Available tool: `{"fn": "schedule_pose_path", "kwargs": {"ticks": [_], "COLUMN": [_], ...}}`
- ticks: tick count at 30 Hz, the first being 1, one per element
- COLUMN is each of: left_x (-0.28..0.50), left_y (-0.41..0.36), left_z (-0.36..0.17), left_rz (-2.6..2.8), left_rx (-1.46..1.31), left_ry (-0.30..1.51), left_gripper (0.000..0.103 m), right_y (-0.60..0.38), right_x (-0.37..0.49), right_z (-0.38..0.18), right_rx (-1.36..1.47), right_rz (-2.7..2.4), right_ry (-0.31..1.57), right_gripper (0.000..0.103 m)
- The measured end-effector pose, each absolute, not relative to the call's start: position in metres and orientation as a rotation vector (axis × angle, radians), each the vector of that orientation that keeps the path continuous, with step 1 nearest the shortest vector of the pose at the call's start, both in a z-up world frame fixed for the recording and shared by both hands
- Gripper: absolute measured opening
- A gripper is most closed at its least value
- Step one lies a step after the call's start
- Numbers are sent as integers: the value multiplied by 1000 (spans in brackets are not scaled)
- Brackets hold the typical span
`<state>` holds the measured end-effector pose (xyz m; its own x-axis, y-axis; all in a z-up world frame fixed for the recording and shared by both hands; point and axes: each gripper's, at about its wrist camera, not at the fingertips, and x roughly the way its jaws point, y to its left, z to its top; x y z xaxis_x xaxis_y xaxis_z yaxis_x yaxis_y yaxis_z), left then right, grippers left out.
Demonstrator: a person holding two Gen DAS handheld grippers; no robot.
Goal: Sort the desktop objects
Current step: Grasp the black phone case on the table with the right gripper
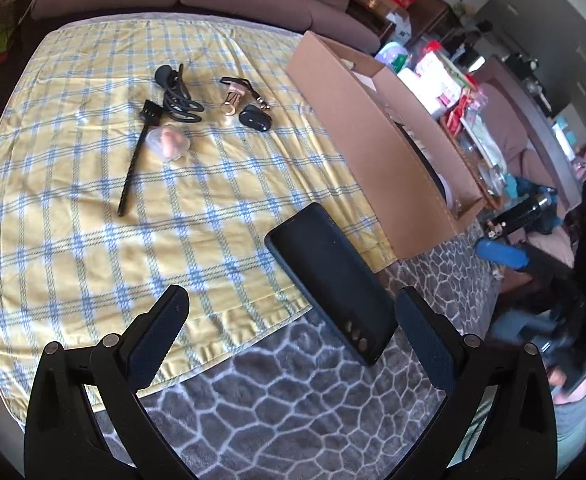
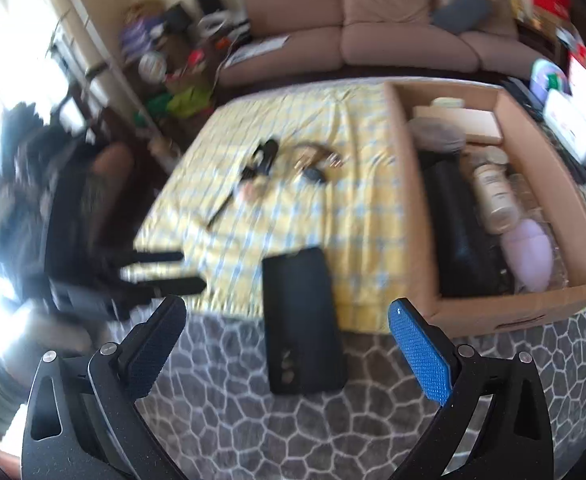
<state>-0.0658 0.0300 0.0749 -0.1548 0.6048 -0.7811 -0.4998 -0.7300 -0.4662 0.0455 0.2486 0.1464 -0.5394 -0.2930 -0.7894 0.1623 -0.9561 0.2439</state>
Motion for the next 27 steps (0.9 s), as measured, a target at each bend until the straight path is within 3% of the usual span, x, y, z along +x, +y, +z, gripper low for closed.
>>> {"fn": "schedule_pose_path", "kwargs": {"ticks": [10,27], "left_x": [-52,-57], "left_y": [15,0], "left_z": [61,36], "left_rz": [1969,1971], "left_rx": [-1376,-1412], "left_ry": [-101,-135], "left_gripper": [103,103], "right_y": [207,195], "right_x": [40,27], "right_z": [80,22], "right_rx": [1485,1660], "right_rz": [-2549,-2539], "right_ry": [38,244], "right_gripper": [103,103]}}
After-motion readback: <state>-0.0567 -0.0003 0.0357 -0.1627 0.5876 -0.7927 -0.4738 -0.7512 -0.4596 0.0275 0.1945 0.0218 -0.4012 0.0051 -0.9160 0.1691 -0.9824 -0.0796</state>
